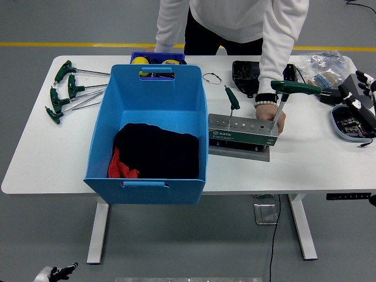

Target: Lift tool from toolbox,place it in box,lift tool from toolbox,place it in box

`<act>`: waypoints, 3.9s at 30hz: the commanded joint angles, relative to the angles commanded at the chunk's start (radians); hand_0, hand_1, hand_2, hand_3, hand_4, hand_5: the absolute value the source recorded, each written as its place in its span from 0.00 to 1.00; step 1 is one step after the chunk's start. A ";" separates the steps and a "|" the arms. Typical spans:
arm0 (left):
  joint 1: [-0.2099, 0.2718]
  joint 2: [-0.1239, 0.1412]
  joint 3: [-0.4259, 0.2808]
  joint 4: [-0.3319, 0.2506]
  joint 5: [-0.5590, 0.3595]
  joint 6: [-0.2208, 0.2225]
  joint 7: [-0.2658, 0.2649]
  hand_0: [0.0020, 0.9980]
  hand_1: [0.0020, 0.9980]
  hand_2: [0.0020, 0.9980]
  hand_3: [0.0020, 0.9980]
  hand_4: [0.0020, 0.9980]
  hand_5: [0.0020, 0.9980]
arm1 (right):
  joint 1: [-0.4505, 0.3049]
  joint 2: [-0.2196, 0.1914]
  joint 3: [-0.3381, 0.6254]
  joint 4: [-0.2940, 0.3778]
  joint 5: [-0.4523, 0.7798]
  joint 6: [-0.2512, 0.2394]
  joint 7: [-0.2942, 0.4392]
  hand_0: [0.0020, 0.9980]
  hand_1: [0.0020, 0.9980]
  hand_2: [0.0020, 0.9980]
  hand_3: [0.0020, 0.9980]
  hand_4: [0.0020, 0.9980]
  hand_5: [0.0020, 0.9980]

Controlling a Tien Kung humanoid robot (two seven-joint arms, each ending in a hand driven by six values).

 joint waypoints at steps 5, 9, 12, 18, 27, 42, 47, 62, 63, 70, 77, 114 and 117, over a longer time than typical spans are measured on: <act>0.003 0.000 0.002 0.000 0.000 -0.002 0.002 0.77 0.79 0.76 0.69 0.70 0.64 | 0.097 -0.100 -0.118 0.013 -0.214 -0.034 -0.018 1.00 0.97 1.00 1.00 1.00 0.77; 0.005 0.001 0.004 0.000 -0.003 -0.003 0.003 0.77 0.79 0.76 0.69 0.70 0.64 | 0.180 -0.141 -0.217 0.024 -0.376 0.013 -0.044 1.00 0.97 1.00 1.00 1.00 0.77; 0.006 0.001 0.004 0.000 -0.005 -0.003 0.003 0.77 0.79 0.75 0.69 0.70 0.64 | 0.238 -0.153 -0.286 0.020 -0.447 0.064 -0.063 1.00 0.97 0.97 0.99 1.00 0.75; 0.006 0.001 0.000 0.000 -0.006 -0.001 0.003 0.77 0.79 0.76 0.69 0.70 0.64 | 0.340 -0.155 -0.412 -0.011 -0.411 0.167 -0.089 1.00 0.94 0.93 0.96 1.00 0.75; 0.004 0.002 0.019 0.000 -0.024 0.001 -0.001 0.77 0.79 0.75 0.69 0.70 0.64 | 0.489 -0.111 -0.557 -0.206 -0.287 0.152 -0.089 0.97 0.92 0.92 0.94 1.00 0.79; 0.000 0.006 0.012 0.000 -0.022 0.010 -0.004 0.76 0.78 0.75 0.68 0.70 0.64 | 0.600 -0.096 -0.618 -0.379 -0.260 0.318 -0.140 0.70 0.58 0.55 0.69 1.00 0.78; 0.001 0.006 0.008 0.000 -0.020 0.012 -0.005 0.76 0.78 0.75 0.68 0.70 0.64 | 0.598 -0.095 -0.619 -0.380 -0.258 0.359 -0.157 0.58 0.47 0.45 0.62 1.00 0.79; 0.001 0.005 0.012 0.000 -0.021 0.014 -0.005 0.76 0.78 0.75 0.68 0.70 0.63 | 0.605 -0.089 -0.645 -0.385 -0.250 0.328 -0.174 0.31 0.30 0.30 0.39 1.00 0.81; 0.001 0.005 0.012 0.000 -0.021 0.014 -0.005 0.76 0.78 0.75 0.68 0.70 0.63 | 0.605 -0.088 -0.646 -0.386 -0.251 0.326 -0.174 0.31 0.30 0.30 0.39 1.00 0.81; -0.002 0.005 0.018 0.000 -0.027 0.015 -0.008 0.76 0.78 0.75 0.68 0.70 0.63 | 0.610 -0.084 -0.650 -0.398 -0.254 0.328 -0.181 0.23 0.26 0.27 0.35 1.00 0.81; -0.003 0.005 0.018 0.000 -0.025 0.017 -0.008 0.76 0.77 0.74 0.68 0.70 0.63 | 0.611 -0.080 -0.655 -0.407 -0.249 0.335 -0.191 0.20 0.23 0.24 0.29 1.00 0.83; -0.003 0.005 0.035 0.000 -0.036 0.016 -0.010 0.76 0.77 0.74 0.68 0.70 0.63 | 0.607 -0.066 -0.690 -0.485 -0.260 0.064 -0.105 0.00 0.00 0.00 0.00 1.00 0.58; -0.004 0.006 0.036 0.000 -0.038 0.017 -0.010 0.76 0.77 0.74 0.68 0.70 0.63 | 0.608 -0.070 -0.688 -0.477 -0.272 0.040 -0.102 0.00 0.00 0.00 0.00 1.00 0.58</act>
